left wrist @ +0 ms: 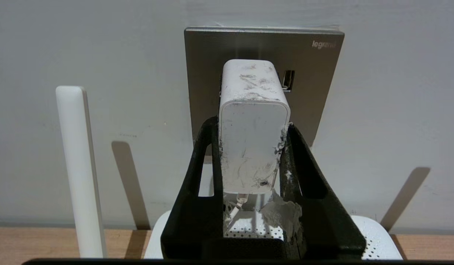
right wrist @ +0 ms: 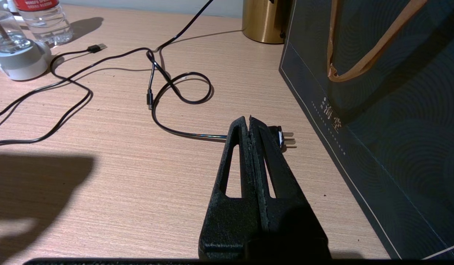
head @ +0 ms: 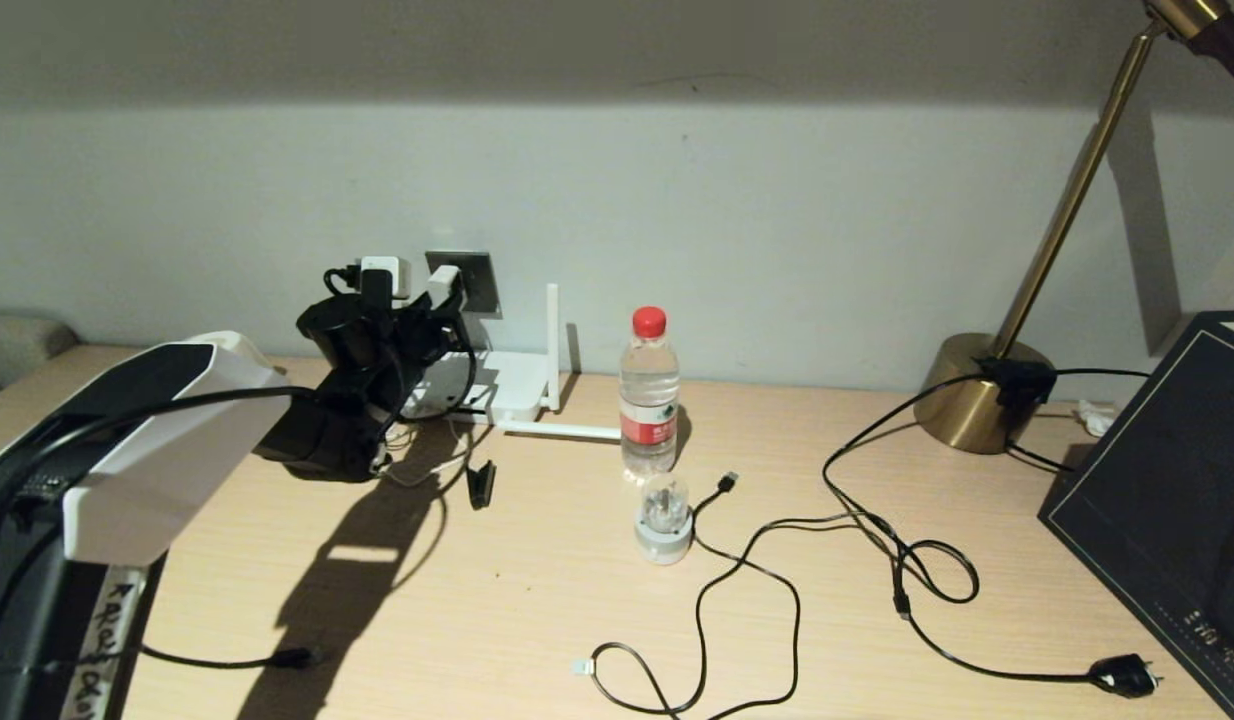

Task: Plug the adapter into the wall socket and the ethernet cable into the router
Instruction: Plug plug into socket

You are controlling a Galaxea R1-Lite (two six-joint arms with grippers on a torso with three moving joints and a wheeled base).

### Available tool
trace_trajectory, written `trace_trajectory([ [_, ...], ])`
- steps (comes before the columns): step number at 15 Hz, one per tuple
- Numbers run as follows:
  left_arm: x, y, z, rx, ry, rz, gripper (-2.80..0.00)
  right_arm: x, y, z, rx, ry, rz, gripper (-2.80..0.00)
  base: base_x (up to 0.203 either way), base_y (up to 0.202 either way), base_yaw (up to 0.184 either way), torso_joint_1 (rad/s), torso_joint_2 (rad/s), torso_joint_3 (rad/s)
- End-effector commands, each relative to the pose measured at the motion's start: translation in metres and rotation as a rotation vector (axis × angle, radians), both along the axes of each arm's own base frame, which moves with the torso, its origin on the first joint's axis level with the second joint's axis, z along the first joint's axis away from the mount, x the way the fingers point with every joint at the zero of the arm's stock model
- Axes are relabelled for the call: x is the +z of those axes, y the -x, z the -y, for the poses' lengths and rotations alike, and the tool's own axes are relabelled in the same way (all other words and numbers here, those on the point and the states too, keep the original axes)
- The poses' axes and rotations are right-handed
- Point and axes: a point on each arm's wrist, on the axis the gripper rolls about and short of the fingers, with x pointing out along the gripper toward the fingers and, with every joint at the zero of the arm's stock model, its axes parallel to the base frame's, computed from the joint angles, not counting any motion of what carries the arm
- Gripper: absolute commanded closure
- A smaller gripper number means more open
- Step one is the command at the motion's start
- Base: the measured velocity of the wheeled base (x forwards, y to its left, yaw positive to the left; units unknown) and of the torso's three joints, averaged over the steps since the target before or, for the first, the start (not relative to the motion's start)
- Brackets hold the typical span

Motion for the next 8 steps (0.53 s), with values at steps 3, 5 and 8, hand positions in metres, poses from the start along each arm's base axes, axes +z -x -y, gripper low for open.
trace_trajectory([
  [3, 0.0005, -0.0054, 0.0003, 0.0, 0.001, 0.01, 0.0, 0.0, -0.0001, 0.0, 0.0, 0.001, -0.001, 0.0, 0.0, 0.0, 0.0, 0.0, 0.0, 0.0],
  [5, 0.0002, -0.0075, 0.0006, 0.0, 0.001, 0.012, 0.0, 0.0, -0.0001, 0.0, 0.0, 0.001, -0.001, 0.0, 0.0, 0.0, 0.0, 0.0, 0.0, 0.0],
  [8, -0.0018, -0.0089, 0.0015, 0.0, 0.001, 0.007, 0.0, 0.0, -0.0001, 0.0, 0.0, 0.0, -0.001, 0.0, 0.0, 0.0, 0.0, 0.0, 0.0, 0.0],
])
